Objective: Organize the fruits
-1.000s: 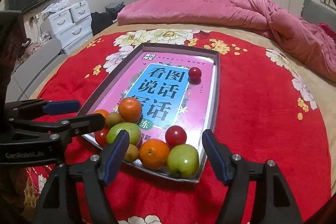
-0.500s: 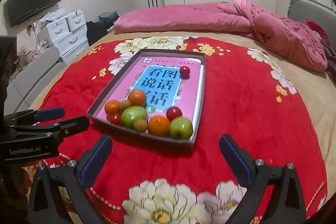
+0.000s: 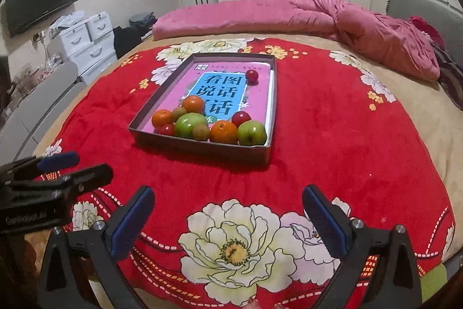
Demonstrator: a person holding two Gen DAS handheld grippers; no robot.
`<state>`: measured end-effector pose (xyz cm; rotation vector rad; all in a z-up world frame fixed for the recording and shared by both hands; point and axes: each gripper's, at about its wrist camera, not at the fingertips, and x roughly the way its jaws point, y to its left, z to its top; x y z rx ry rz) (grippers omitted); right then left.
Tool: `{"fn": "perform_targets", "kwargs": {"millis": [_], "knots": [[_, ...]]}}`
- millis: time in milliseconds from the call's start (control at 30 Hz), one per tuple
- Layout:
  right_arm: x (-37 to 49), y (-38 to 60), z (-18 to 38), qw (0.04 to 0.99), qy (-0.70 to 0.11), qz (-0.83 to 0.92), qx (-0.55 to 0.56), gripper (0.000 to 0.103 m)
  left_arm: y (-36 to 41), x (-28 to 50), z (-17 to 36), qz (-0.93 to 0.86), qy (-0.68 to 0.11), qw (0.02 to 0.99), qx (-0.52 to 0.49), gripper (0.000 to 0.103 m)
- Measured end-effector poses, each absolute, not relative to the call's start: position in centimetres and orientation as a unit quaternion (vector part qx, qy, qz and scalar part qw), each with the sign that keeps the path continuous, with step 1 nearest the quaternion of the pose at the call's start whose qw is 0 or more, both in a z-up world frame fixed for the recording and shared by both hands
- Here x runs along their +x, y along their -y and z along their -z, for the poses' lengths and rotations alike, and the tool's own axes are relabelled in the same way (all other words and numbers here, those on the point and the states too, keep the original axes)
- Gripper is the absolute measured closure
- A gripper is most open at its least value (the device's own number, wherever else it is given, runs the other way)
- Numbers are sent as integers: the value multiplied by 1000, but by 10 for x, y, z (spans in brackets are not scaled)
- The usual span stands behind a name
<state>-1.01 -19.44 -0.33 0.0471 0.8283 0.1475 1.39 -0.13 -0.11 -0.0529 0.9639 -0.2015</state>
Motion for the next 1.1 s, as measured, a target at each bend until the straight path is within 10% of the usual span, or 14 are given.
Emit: {"fn": "perform_targets", "kwargs": {"millis": [1100], "knots": [[-9, 190, 9, 913, -403, -67, 6, 0, 1, 13, -4, 81, -452, 888, -18, 22]]}}
